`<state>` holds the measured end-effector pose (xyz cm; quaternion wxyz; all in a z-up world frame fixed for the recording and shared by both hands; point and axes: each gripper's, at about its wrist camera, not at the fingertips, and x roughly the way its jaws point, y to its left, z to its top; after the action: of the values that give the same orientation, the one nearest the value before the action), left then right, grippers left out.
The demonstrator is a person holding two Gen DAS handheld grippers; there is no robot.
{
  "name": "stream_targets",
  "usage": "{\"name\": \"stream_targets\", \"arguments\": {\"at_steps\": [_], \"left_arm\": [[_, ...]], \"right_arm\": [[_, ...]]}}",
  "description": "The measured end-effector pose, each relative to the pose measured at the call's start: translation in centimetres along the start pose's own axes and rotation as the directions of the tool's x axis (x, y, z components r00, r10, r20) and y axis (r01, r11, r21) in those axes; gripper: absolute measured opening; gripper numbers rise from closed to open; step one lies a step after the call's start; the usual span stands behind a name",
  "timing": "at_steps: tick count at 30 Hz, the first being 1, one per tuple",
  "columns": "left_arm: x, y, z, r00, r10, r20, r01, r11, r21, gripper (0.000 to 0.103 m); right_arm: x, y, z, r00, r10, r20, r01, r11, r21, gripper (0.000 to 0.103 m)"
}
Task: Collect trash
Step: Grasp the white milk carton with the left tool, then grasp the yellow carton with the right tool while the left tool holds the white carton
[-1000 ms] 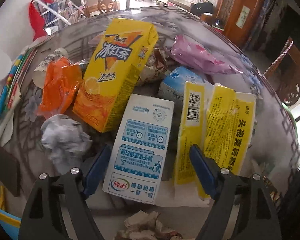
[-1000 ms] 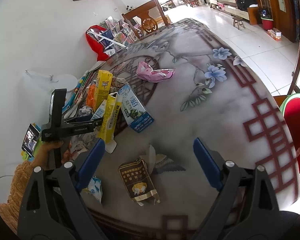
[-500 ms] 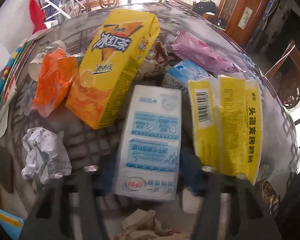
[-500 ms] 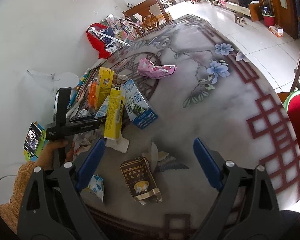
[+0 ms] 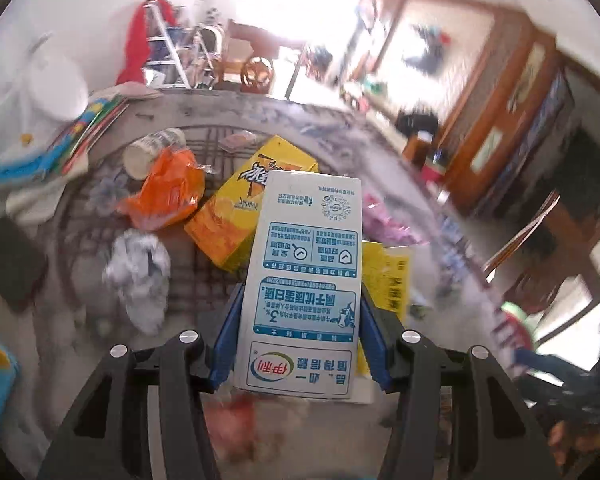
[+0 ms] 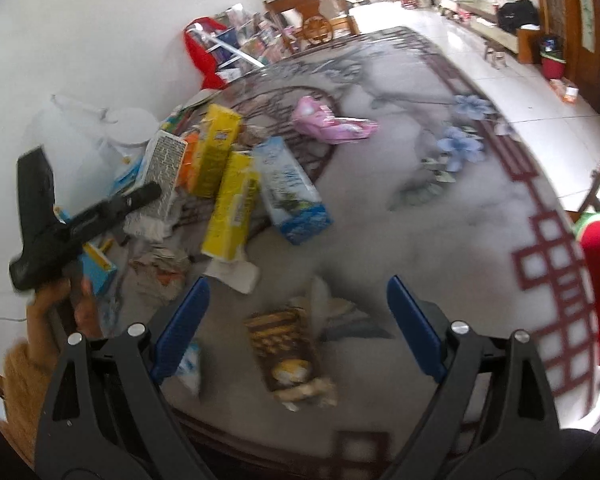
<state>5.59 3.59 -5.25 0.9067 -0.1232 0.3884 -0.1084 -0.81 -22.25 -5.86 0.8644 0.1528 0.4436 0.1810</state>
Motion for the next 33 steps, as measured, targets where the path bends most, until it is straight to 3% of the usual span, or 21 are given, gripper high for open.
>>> {"name": "stream_targets", "arguments": {"at_steps": [3, 11, 20, 22, 24, 27, 33], "left_arm": [[-1.0, 0.5, -1.8, 0.999, 0.003, 0.036, -0.001, 0.998, -0.065, 0.050], [-1.5, 3.1, -1.2, 0.997, 0.032, 0.072, -0.022, 0.990, -0.138, 0.050], [-1.9, 3.2, -1.2, 0.996, 0.014, 0.090, -0.002, 0.991, -0.137, 0.051], [-1.8, 3.2, -1.2, 0.996, 0.018, 0.089, -0.006, 0.991, -0.135, 0.051], [-1.8, 3.3, -1.2, 0.996, 0.020, 0.088, -0.007, 0.990, -0.138, 0.051], [-1.7, 3.3, -1.3, 0.996, 0.016, 0.082, -0.004, 0.990, -0.140, 0.051], [-1.3, 2.8, -1.3, 0.997, 0.018, 0.074, -0.009, 0.993, -0.118, 0.051]], "right_arm": [[1.6, 1.6, 0.9, 0.996, 0.081, -0.024, -0.081, 0.997, 0.015, 0.088], [7.1, 4.9, 4.3, 0.970, 0.233, -0.076, -0.226, 0.970, 0.086, 0.076], [11.3, 5.9, 5.4, 0.984, 0.113, -0.135, -0.103, 0.991, 0.081, 0.076], [12.1, 5.8, 5.4, 0.981, 0.122, -0.149, -0.110, 0.990, 0.083, 0.066], [12.7, 6.2, 5.3, 0.981, 0.112, -0.158, -0.102, 0.992, 0.067, 0.029], [12.0, 6.2, 4.9, 0.980, 0.143, -0.136, -0.136, 0.989, 0.065, 0.006], [7.5, 7.0, 4.7, 0.989, 0.137, -0.055, -0.140, 0.989, -0.051, 0.003]]}}
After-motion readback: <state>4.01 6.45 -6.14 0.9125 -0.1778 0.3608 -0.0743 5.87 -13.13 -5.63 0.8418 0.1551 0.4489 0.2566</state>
